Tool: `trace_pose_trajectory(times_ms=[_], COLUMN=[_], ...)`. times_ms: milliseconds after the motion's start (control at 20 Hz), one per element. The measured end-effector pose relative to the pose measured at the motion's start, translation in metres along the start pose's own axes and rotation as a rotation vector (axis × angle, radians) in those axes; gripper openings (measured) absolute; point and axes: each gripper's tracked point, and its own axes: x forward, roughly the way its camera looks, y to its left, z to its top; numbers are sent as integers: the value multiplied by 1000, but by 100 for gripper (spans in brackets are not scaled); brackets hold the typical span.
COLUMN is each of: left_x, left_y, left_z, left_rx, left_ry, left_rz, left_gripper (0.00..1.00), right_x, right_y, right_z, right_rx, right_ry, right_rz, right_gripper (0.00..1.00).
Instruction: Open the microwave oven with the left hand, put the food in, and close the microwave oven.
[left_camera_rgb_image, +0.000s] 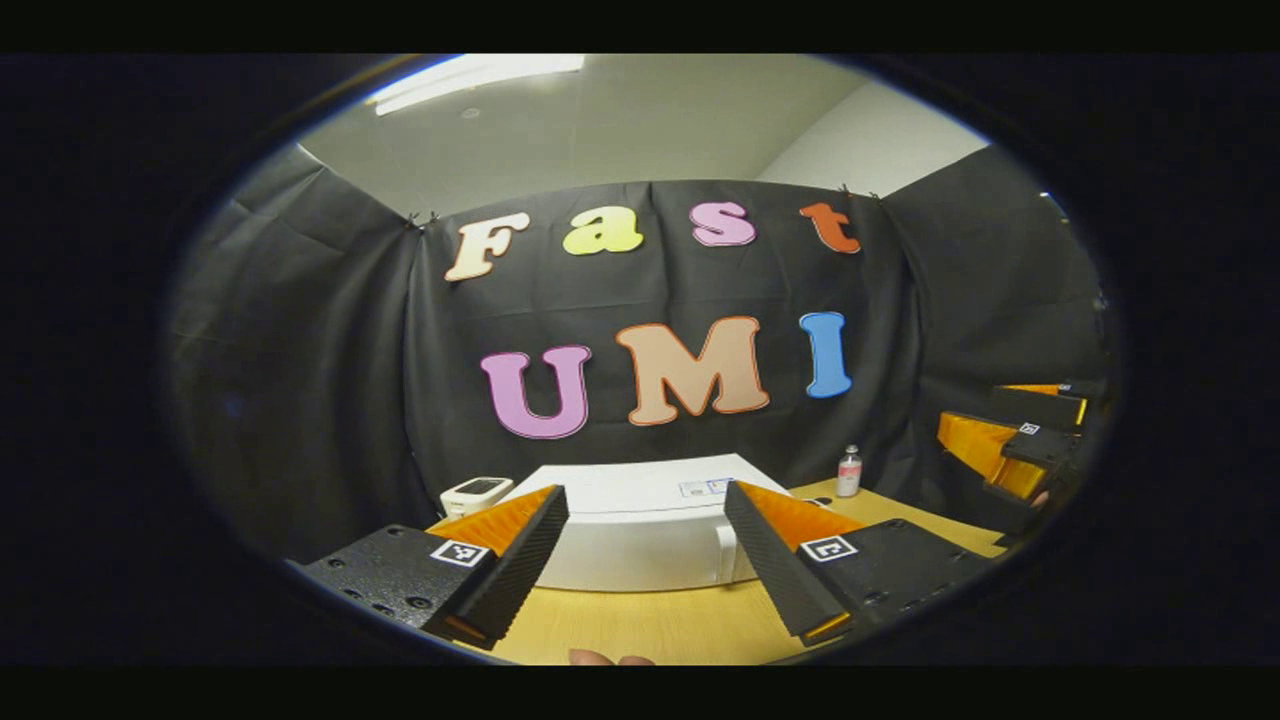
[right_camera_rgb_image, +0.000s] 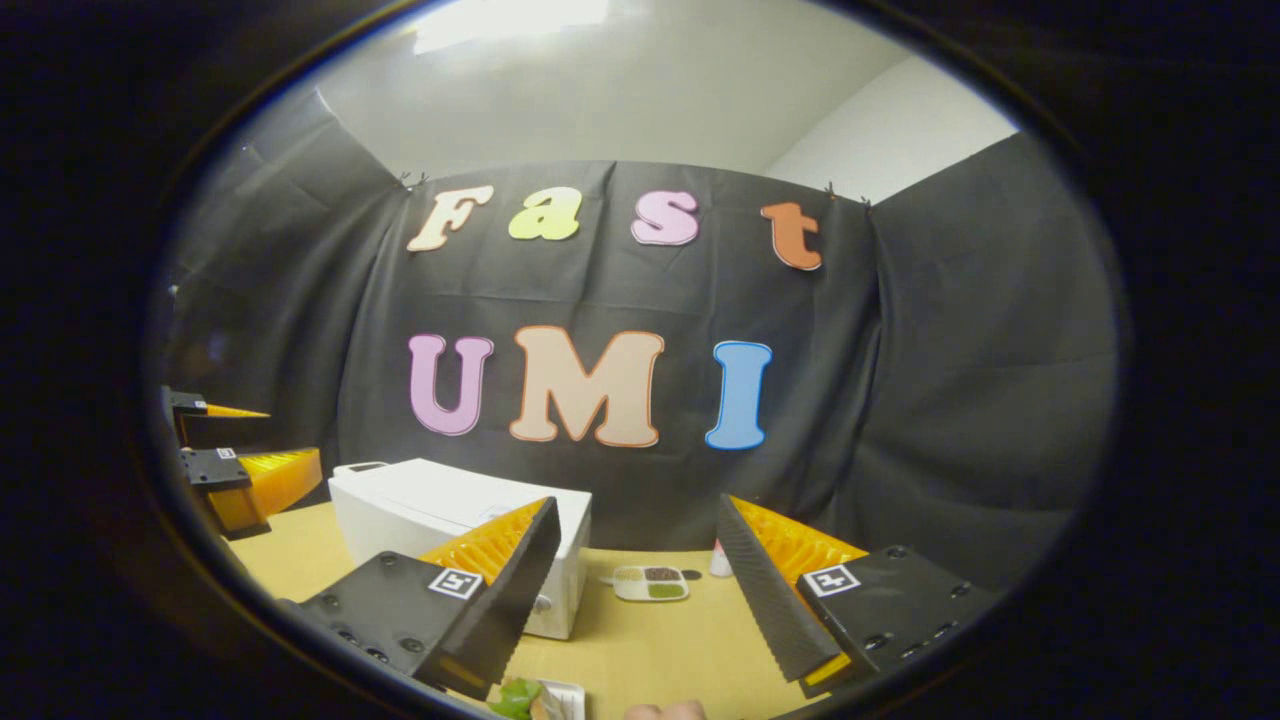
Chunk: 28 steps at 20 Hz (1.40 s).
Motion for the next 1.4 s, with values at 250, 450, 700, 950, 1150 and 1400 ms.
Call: trace_pose_trajectory(times_ms=[250,450,700,950,1150,1400], left_x=[-2,-1,0,0,1,10], left_y=[-3,-5,-4,-5,-10,-17], left_z=[-1,-1,-2,-3,-9,-25], left_rx=[0,1,7,10,12,32], left_ry=[3,3,4,10,22,28], left_rz=[1,0,4,5,-12,-55], left_gripper=[97,98,98,97,97,97], right_x=[-1,-2,-2,-3,-4,-8], right_y=[-3,-4,-4,-4,-5,-5], right_z=[1,3,4,6,5,6], right_rx=[-4,-2,-2,-4,1,-5], right_ry=[-1,-2,-1,-7,-3,-3], right_rz=[4,10,15,11,7,3], right_gripper=[97,97,97,97,97,97])
